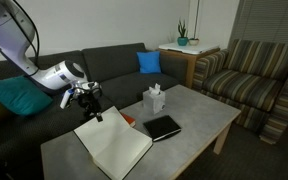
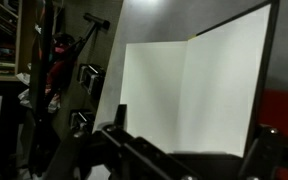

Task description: Close the open black book

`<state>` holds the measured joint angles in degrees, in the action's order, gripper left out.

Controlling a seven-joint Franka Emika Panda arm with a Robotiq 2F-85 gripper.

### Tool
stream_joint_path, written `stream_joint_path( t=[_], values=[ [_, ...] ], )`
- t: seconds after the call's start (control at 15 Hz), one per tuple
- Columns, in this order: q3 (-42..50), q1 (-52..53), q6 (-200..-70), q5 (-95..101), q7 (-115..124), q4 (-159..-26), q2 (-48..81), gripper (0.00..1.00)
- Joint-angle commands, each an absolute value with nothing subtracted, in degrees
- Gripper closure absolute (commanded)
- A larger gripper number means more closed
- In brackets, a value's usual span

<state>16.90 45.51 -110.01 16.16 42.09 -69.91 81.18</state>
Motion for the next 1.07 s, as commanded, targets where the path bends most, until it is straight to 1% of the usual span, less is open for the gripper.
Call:
stream_joint_path(
  t=[0.0,0.53,0.73,0.8,1.0],
  values=[
    [18.07,44.5,-112.66,16.37,42.32,-73.08,79.76,0.0],
    [20.95,41.81,-121.35,16.69,42.49,-77.05,78.19,0.0],
    [23.49,42.03,-121.11,16.84,43.07,-78.82,77.16,0.0],
    [21.89,40.26,-119.34,19.44,44.4,-78.45,76.41,0.0],
    [21.2,39.15,-116.27,20.3,44.95,-79.74,74.33,0.0]
  ],
)
